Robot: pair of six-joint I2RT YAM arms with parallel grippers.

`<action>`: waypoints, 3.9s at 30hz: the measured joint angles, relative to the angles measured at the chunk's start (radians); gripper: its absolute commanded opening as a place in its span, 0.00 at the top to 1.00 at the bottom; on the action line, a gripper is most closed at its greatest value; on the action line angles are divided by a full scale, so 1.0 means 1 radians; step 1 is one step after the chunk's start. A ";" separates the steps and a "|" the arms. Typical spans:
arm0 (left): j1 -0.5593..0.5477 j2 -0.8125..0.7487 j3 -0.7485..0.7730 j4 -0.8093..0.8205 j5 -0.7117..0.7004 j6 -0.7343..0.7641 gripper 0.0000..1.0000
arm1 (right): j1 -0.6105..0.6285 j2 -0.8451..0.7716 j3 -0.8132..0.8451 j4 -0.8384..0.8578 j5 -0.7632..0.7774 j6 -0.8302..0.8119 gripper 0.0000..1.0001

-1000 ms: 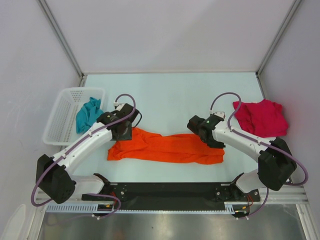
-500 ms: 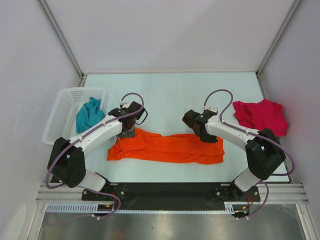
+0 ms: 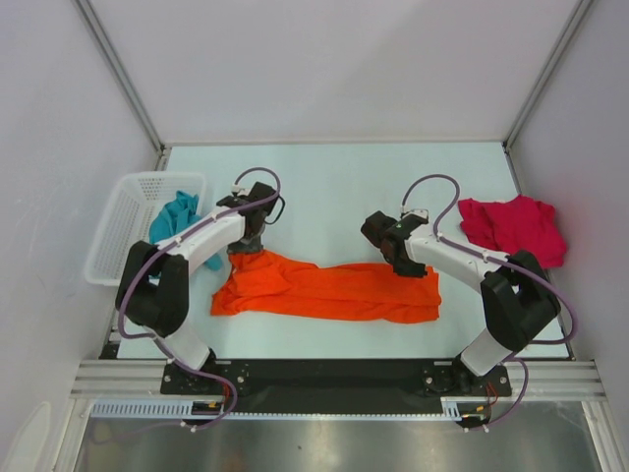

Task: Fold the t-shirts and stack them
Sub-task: Fold the other side of the tshirt into a rectangle

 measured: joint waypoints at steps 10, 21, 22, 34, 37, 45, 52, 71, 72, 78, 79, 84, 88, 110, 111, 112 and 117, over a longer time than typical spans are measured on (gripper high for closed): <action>0.001 0.013 -0.006 0.010 0.055 0.016 0.67 | -0.005 0.000 0.000 0.003 0.000 -0.010 0.82; 0.000 -0.221 -0.155 -0.044 0.146 0.011 0.69 | -0.005 0.000 -0.004 0.004 -0.001 -0.013 0.82; 0.000 -0.235 -0.161 -0.051 0.156 0.006 0.70 | -0.005 0.000 -0.004 0.004 -0.001 -0.013 0.82; -0.007 -0.286 -0.195 -0.078 0.217 -0.005 0.84 | 0.006 0.000 -0.004 0.003 -0.001 -0.012 0.83; -0.015 -0.290 -0.210 -0.079 0.245 -0.007 0.88 | 0.007 0.000 -0.004 0.003 -0.001 -0.012 0.83; -0.066 -0.421 -0.271 -0.151 0.335 -0.030 0.94 | 0.007 0.000 -0.005 0.004 -0.002 -0.012 0.83; -0.082 -0.558 -0.342 -0.242 0.379 -0.034 0.95 | 0.014 0.000 -0.004 0.003 -0.008 -0.013 0.83; -0.078 -0.156 -0.022 -0.157 0.212 -0.063 0.93 | 0.039 0.013 0.021 0.000 -0.005 -0.012 0.83; -0.077 -0.134 -0.019 -0.149 0.208 -0.061 0.93 | 0.037 0.013 0.021 0.000 -0.004 -0.012 0.83; -0.053 -0.053 -0.007 -0.114 0.195 -0.046 0.94 | 0.022 0.012 0.015 0.002 0.000 -0.013 0.83; -0.046 -0.045 -0.006 -0.108 0.195 -0.045 0.94 | 0.018 0.011 0.011 0.002 0.000 -0.014 0.83; -0.026 -0.019 -0.006 -0.089 0.196 -0.037 0.95 | 0.002 0.002 -0.011 -0.001 0.000 -0.017 0.83; -0.024 -0.020 -0.010 -0.074 0.217 -0.036 0.96 | -0.003 -0.014 -0.016 -0.001 0.000 -0.017 0.83; -0.052 -0.267 -0.195 -0.101 0.325 -0.049 0.98 | -0.003 -0.037 -0.029 -0.005 0.000 -0.016 0.83; -0.059 -0.271 -0.203 -0.100 0.328 -0.051 0.98 | -0.003 -0.037 -0.029 -0.005 0.000 -0.016 0.83; -0.066 -0.274 -0.214 -0.101 0.332 -0.055 0.98 | -0.003 -0.037 -0.029 -0.005 0.000 -0.016 0.83; -0.077 -0.272 -0.256 -0.106 0.344 -0.057 0.98 | -0.003 -0.037 -0.029 -0.005 0.000 -0.016 0.84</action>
